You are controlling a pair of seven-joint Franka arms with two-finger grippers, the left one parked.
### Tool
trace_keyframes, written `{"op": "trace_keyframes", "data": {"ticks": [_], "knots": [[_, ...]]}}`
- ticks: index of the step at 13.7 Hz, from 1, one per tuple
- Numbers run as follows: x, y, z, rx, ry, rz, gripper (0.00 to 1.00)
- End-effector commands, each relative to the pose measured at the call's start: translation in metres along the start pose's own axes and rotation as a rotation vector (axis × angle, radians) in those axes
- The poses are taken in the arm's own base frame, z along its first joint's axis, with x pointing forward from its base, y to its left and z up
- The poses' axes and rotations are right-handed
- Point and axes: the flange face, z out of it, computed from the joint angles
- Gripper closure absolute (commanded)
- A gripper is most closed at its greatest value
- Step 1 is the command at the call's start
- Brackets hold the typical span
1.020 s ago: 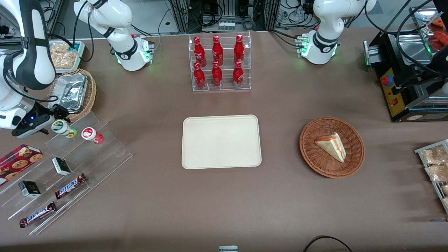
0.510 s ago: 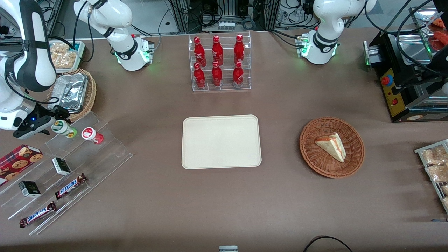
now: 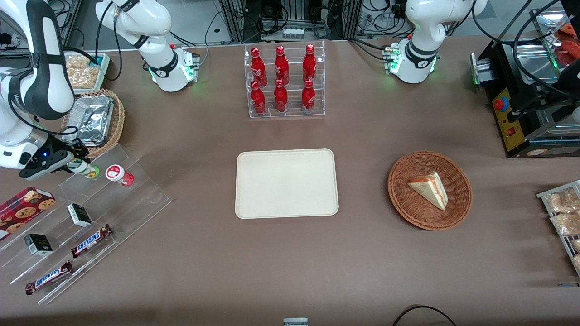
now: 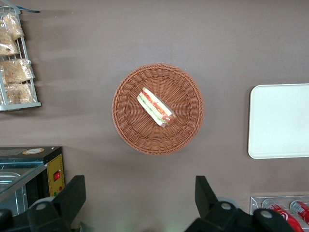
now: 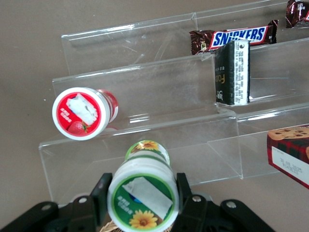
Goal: Place green gum on tray
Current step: 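Lower the right gripper around the green-lidded tub and close it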
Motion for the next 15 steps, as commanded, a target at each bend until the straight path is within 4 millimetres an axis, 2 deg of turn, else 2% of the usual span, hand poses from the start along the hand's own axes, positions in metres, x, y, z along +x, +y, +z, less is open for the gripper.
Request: {"op": "trace_keyframes", "data": {"ticks": [1, 5, 8, 12, 15], "knots": [[0.004, 0.003, -0.008, 0.008, -0.003, -0.003, 1.0], [0.017, 0.008, -0.051, 0.051, -0.038, -0.011, 1.0], [0.041, -0.007, -0.083, 0.071, -0.052, -0.037, 1.0], [0.088, -0.054, -0.119, 0.101, -0.1, 0.01, 1.0], [0.122, -0.103, -0.125, 0.132, -0.101, 0.072, 1.0]]}}
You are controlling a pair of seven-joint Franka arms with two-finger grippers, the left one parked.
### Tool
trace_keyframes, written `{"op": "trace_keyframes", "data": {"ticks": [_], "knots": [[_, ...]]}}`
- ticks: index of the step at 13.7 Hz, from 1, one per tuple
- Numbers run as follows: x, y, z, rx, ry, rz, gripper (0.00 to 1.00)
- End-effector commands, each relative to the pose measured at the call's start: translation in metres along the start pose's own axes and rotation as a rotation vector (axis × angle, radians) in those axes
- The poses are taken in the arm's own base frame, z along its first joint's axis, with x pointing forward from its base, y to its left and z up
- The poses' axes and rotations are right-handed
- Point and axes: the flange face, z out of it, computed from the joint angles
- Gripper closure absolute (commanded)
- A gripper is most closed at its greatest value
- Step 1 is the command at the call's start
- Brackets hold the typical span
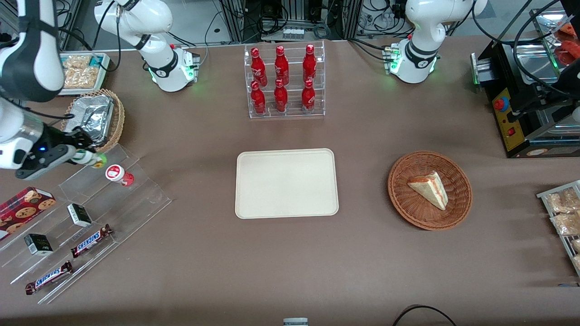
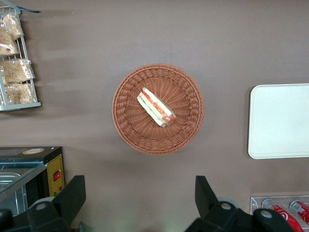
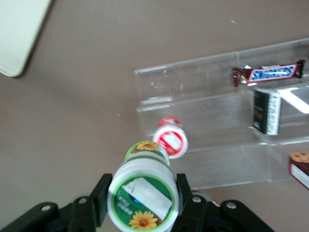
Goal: Place green gum on tray
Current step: 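Lift the tub off the display and carry it toward the cream tray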
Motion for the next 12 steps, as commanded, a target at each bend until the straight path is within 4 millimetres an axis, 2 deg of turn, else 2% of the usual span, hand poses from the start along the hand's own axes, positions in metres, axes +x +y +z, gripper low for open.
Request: {"op": "trace_keyframes", "data": {"ticks": [1, 5, 6, 9, 12], "knots": [[0.024, -0.038, -0.006, 0.044, 0.002, 0.066, 1.0], [0.064, -0.112, 0.001, 0.056, -0.007, 0.139, 1.0], [0.073, -0.128, 0.007, 0.055, -0.017, 0.159, 1.0], [0.105, -0.196, 0.026, 0.037, -0.022, 0.212, 1.0], [0.13, -0.243, 0.05, 0.034, -0.006, 0.271, 1.0]]}}
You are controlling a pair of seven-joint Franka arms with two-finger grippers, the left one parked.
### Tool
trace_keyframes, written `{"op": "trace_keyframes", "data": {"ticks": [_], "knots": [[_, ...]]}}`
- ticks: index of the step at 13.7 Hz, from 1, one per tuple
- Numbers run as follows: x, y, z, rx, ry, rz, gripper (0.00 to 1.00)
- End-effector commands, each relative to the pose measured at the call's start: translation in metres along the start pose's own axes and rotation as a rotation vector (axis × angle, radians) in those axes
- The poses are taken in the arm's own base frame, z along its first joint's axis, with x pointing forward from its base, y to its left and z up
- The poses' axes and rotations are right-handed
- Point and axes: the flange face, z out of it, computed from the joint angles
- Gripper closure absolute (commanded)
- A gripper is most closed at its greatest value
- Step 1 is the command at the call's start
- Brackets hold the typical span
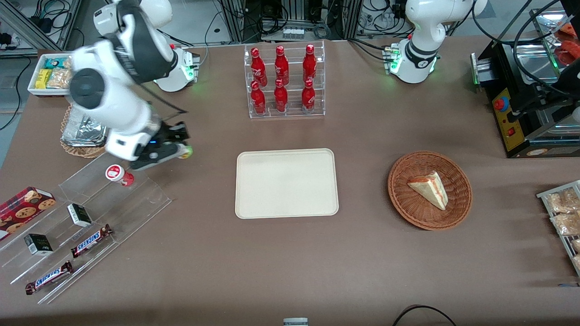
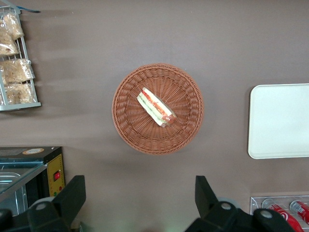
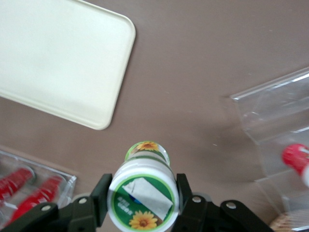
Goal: Place green gum on tray
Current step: 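Lift the tub off the display and carry it toward the cream tray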
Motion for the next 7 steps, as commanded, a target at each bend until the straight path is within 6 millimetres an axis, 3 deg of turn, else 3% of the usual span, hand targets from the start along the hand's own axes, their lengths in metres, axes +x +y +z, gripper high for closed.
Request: {"op": "trace_keyframes", "data": {"ticks": [1, 7], "knots": [[0.016, -0.044, 0.019, 0.033, 0.02, 0.074, 1.0], [0.037, -0.155, 0.082, 0.025, 0.085, 0.186, 1.0]]}}
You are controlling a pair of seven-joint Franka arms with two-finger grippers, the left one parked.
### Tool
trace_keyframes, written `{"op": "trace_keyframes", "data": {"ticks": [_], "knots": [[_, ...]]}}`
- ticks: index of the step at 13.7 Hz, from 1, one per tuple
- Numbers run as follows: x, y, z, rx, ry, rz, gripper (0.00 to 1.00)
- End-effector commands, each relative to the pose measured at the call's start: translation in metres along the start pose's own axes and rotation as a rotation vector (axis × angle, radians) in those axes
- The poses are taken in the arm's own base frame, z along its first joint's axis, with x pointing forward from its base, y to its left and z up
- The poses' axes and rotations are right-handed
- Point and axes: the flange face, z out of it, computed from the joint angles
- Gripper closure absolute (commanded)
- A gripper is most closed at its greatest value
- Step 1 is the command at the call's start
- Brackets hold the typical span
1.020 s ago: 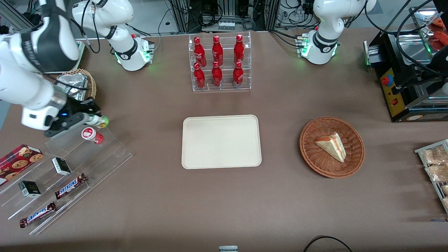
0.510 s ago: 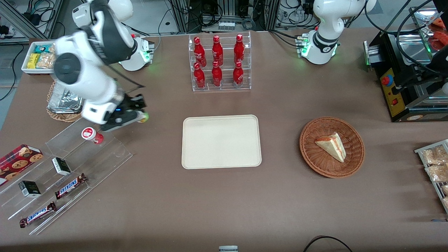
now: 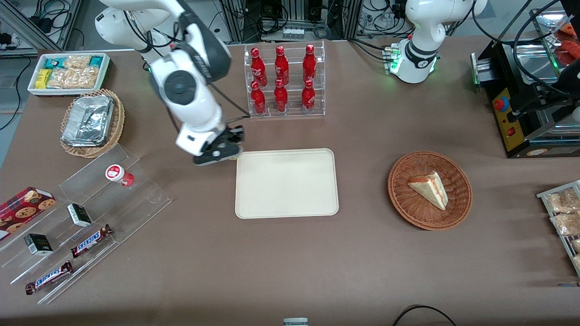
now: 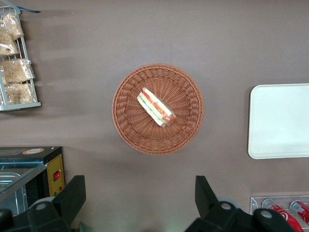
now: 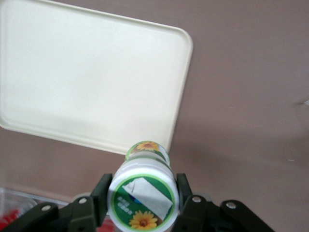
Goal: Place green gum on tray
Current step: 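Lower the held tub onto the middle of the cream tray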
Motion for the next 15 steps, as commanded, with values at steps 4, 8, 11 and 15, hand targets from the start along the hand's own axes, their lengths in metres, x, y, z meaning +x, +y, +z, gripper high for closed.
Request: {"op": "trace_keyframes", "data": {"ticks": [4, 8, 11, 15], "knots": [[0.022, -0.078, 0.05, 0.009, 0.033, 0.101, 1.0], [0.038, -0.099, 0.092, 0.027, 0.08, 0.129, 1.0], [0.046, -0.117, 0.11, 0.026, 0.086, 0.143, 1.0], [0.047, -0.128, 0.139, 0.007, 0.087, 0.122, 1.0]]}}
